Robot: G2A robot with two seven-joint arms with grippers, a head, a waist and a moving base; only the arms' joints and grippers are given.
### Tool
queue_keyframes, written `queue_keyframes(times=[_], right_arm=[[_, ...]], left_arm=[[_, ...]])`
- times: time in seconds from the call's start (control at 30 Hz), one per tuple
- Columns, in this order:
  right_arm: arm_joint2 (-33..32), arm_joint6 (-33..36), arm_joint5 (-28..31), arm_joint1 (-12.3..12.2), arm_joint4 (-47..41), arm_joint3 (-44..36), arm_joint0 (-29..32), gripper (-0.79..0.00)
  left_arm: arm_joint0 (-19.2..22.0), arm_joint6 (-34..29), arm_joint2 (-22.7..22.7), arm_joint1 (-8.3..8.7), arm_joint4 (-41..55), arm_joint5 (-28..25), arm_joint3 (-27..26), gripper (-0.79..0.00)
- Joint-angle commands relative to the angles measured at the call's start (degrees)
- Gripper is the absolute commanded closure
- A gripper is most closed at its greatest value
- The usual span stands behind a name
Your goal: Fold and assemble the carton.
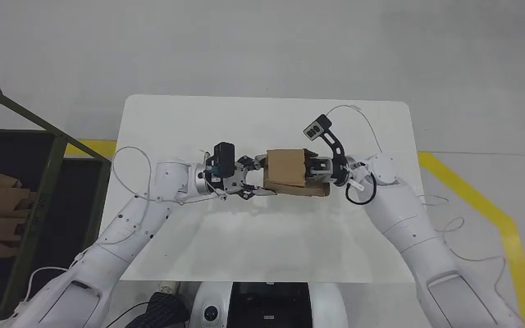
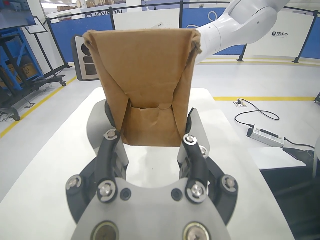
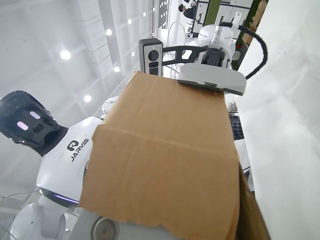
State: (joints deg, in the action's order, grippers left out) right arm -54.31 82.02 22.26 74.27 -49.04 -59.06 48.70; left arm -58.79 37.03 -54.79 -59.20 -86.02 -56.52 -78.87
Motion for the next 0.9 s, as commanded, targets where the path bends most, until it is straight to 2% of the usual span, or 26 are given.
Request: queue_keyframes(times=[0.0,0.1,0.2,0.3,0.33,0.87], right_arm=[[-0.1,0.5,-0.5,0.1,-1.1,0.2,0.1,0.0],[-0.1,1.3,-1.3,0.4,-1.8,0.5,0.1,0.0],[-0.2,1.9,-1.9,0.6,-2.5,1.0,0.2,0.0],[-0.3,2.5,-2.5,0.9,-3.3,1.5,0.2,0.0],[-0.4,2.6,-2.6,1.0,-3.5,1.6,0.2,0.0],[-0.7,6.0,-6.0,2.9,-8.7,3.1,0.5,0.0]], left_arm=[[0.0,-0.9,-0.3,0.04,0.1,0.3,-0.6,-0.354],[0.0,-1.9,-0.8,0.14,0.4,0.5,-1.4,-0.388],[-0.2,-3.0,-1.4,0.25,1.0,0.5,-2.0,-0.539],[-0.5,-3.8,-1.7,0.34,1.5,0.2,-2.7,-0.76],[-0.6,-4.1,-1.9,0.38,1.7,0.2,-2.9,-0.785],[-3.8,-2.5,-4.5,0.91,7.2,-1.5,-5.9,-0.785]])
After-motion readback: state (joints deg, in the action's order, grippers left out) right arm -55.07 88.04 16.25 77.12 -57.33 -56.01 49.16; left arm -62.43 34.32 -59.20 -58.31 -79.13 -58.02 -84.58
